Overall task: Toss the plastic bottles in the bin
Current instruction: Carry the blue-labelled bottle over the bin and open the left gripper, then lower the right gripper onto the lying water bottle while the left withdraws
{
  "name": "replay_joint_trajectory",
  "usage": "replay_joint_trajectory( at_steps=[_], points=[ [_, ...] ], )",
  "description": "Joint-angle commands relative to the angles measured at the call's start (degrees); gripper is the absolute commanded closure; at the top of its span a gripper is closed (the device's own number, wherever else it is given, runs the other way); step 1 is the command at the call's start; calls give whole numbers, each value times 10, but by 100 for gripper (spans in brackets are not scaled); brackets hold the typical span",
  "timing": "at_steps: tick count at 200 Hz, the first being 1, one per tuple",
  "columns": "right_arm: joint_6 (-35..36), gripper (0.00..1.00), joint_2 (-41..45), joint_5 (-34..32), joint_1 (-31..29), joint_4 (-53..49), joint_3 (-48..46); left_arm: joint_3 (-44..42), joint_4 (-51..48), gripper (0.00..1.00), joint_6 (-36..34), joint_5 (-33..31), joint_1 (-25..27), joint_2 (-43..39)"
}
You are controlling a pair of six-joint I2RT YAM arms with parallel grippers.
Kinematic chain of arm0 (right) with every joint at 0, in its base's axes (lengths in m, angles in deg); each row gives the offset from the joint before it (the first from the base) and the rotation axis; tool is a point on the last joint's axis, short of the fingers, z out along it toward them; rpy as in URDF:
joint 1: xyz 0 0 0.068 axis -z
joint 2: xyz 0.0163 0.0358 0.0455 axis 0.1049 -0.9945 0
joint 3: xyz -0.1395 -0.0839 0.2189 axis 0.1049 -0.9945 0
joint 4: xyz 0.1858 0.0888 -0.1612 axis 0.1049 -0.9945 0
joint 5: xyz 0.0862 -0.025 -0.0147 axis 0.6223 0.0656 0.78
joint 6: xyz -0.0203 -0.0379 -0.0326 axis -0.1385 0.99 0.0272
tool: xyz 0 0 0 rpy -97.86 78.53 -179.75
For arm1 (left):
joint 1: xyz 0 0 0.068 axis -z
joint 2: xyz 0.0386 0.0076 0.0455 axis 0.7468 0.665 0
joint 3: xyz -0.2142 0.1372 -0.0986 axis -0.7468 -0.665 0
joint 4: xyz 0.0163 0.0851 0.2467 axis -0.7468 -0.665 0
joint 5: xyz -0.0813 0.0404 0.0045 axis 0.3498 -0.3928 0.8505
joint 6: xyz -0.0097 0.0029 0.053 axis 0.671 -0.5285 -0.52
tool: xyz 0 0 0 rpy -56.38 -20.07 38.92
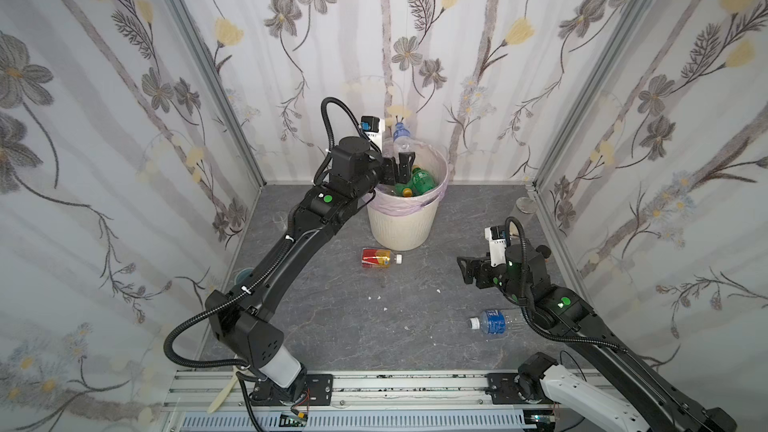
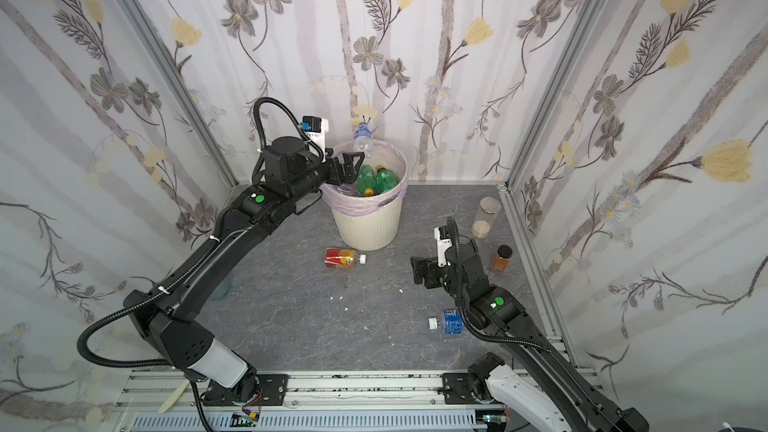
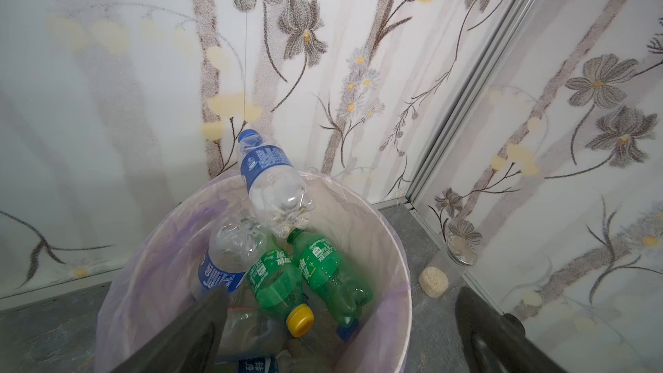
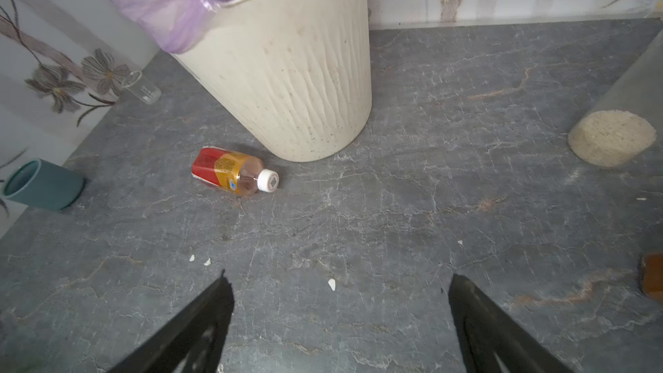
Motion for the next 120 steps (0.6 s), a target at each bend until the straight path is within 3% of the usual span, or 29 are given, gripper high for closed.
replay_joint_trajectory(
  at_steps=[1,83,101,120],
  points=[
    [-20,7,-4,-8,0,-73,8,-60,20,0,-18,-38,-1,-47],
    [-110,8,-42,0,6,-168,11,-246,34,0,-28,-86,-12,-198],
    [-111,10,-51,2,7,-194,14,-299,33,0,-30,-96,-17,-242],
    [-68,11,-78,3,6,-226,46,-359,33,0,-23,-97,-31,-290]
  ],
)
